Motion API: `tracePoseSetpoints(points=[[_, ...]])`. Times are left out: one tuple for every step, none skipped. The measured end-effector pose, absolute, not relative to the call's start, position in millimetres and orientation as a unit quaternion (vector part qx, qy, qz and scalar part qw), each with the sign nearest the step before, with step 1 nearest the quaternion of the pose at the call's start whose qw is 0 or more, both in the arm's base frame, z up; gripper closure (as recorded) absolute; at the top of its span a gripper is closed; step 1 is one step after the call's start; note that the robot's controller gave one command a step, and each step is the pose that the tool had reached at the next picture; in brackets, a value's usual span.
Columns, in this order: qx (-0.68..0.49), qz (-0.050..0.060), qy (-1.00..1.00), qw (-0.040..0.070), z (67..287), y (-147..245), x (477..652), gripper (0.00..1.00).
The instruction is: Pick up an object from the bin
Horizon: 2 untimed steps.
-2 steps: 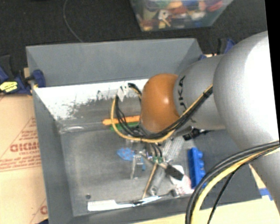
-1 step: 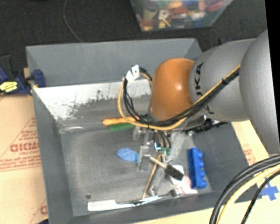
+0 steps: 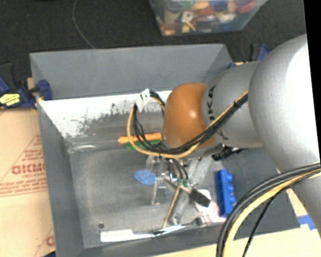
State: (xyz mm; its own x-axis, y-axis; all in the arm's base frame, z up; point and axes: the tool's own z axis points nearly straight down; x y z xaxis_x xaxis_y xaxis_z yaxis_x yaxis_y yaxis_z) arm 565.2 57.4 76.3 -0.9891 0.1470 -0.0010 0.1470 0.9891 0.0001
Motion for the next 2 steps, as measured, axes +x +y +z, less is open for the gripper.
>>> tracePoseSetpoints(points=[[0.257,0.003,0.966,0.011,71,76,555.4,0.00],[0.079,0.000,0.997,0.002,77,57,566.2,1.00]])
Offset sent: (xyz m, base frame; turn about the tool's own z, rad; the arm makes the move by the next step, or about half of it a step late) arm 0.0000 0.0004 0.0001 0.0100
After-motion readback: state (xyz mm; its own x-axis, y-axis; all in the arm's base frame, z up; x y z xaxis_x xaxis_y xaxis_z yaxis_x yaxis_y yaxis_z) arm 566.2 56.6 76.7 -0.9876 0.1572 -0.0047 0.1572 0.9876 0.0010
